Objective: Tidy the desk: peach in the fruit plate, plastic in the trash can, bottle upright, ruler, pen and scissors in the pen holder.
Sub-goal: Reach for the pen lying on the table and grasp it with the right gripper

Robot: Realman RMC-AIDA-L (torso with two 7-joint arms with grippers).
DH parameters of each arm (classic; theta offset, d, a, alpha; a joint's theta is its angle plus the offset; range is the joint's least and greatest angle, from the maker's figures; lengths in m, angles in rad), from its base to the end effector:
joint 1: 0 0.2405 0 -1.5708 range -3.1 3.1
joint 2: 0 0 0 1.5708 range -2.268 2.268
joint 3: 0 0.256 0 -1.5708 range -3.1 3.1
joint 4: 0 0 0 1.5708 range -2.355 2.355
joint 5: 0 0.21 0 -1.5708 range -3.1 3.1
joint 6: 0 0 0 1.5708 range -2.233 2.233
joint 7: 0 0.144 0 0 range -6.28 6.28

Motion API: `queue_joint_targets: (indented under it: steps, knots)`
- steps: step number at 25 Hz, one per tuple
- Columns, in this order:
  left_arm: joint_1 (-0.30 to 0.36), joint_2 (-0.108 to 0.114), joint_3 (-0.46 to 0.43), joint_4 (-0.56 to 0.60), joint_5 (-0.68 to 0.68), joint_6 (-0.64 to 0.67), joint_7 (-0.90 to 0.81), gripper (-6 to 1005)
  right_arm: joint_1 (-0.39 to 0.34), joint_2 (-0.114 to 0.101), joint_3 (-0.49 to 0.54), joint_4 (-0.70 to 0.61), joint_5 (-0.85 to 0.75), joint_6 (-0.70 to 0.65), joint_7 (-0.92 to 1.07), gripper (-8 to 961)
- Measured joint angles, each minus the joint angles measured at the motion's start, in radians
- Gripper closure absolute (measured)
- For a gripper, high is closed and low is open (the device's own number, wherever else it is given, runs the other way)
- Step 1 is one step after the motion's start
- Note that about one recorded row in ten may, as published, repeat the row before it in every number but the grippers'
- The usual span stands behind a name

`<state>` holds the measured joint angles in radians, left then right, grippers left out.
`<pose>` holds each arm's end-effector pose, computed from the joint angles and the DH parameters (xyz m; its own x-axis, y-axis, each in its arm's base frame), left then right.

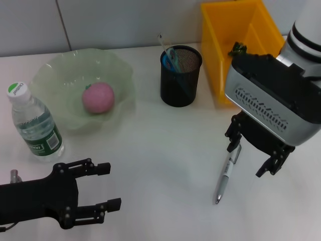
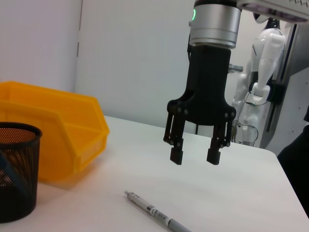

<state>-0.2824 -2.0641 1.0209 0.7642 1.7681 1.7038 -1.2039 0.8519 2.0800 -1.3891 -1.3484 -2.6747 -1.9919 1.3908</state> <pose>-0.2749 0.2552 -0.0088 0.8310 0.2073 0.5162 0.2711 -0.9612 -0.0506 0.1226 0.3378 0.0120 0.6555 0.5876 0.4744 0.4394 -0.8077 0.3932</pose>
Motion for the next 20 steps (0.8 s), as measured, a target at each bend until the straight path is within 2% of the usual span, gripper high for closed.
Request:
queue_joint_targets:
  steps: [20]
  knots:
    - [-0.001, -0.004, -0.001, 0.018, -0.008, -0.03, -0.031, 216, -0.022, -0.001, -0.027, 0.083, -0.009, 0.103, -0.141, 271]
